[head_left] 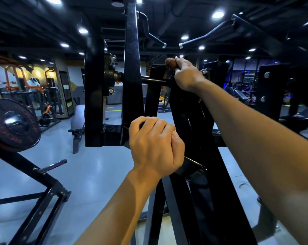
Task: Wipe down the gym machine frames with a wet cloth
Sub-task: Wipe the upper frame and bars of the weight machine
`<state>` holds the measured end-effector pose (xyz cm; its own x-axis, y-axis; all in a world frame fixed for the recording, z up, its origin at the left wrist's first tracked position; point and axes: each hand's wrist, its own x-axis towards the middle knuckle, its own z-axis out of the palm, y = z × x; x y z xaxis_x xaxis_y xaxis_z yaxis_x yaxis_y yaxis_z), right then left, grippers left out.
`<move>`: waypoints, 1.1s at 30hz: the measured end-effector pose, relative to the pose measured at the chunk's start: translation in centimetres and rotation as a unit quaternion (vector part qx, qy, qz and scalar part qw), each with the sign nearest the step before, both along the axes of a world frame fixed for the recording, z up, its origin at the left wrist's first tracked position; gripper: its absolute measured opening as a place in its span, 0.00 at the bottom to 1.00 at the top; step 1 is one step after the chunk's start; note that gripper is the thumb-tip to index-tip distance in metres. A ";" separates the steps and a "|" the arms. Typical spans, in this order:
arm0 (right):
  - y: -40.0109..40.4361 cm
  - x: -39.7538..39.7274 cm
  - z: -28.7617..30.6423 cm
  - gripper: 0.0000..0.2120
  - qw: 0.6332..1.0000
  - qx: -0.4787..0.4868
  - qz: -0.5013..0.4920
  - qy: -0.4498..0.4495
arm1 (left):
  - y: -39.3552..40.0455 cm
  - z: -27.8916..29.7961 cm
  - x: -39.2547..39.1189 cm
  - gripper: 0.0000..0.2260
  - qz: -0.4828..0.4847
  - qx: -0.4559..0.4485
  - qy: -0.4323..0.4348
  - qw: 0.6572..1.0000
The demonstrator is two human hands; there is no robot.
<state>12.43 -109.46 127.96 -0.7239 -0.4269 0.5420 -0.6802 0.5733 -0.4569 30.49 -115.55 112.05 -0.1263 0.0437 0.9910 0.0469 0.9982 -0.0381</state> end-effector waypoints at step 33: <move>10.7 14.5 -15.1 0.27 0.996 -0.049 0.056 0.053 | 0.1 0.4 0.8 0.18 0.060 -0.011 -0.068 0.996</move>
